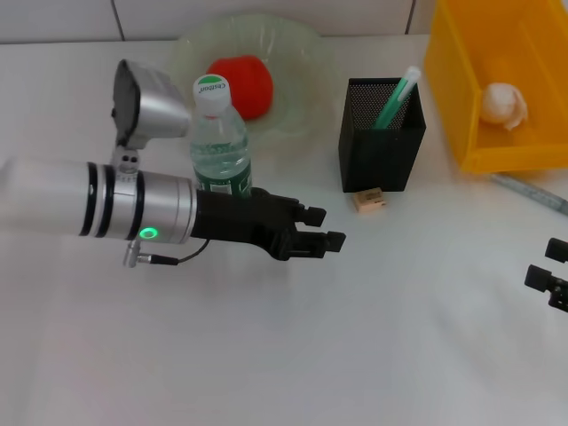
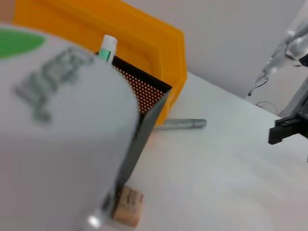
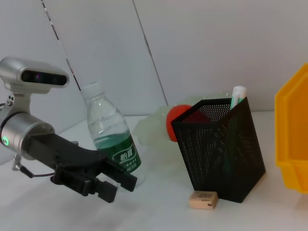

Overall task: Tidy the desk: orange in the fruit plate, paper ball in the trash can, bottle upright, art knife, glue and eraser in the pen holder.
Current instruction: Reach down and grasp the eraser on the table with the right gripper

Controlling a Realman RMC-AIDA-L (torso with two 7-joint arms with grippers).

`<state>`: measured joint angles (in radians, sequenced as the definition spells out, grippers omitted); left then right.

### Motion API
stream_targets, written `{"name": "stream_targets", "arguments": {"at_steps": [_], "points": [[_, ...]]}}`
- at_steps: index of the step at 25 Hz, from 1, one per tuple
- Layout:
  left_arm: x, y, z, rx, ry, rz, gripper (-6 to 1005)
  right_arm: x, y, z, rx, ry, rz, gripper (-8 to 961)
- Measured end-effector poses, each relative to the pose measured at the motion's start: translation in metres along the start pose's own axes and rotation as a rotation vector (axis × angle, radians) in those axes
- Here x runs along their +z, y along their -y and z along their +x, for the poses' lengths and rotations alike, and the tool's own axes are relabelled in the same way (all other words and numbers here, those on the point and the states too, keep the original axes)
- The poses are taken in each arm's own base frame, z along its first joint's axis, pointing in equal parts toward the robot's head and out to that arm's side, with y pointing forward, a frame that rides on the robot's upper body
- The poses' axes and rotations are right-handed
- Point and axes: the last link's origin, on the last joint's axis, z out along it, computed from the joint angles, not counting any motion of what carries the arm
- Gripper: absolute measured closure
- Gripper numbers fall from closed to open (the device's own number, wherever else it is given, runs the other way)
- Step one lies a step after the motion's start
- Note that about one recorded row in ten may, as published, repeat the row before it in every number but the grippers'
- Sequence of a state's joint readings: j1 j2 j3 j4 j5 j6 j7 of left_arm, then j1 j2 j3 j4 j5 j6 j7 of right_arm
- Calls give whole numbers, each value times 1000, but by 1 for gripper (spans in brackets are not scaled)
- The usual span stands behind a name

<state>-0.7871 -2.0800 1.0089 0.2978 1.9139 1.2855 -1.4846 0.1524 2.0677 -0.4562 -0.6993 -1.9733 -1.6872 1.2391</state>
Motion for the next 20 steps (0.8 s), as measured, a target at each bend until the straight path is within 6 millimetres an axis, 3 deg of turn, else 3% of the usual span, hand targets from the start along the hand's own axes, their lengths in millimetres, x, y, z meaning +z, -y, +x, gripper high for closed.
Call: {"name": "stream_targets", "arguments": {"at_steps": [5,12,14,16,20], "points": [[10,3,9,106,-8,39,462,2,1,2,17,-2,3,324],[7,-5,15,157,-36,-10,461,6,4,-2,71,-37,-17,322],[3,-9,14,160,-47,-31,461,9,3,-2,79,-30,-19,322],[-17,-22,-2,154,-90,-91,461,14,0,-1,85,-8,-19,321],[-23,-25,-8,147,-103,-96,460,29,-8,5,112,74,-37,321]]}}
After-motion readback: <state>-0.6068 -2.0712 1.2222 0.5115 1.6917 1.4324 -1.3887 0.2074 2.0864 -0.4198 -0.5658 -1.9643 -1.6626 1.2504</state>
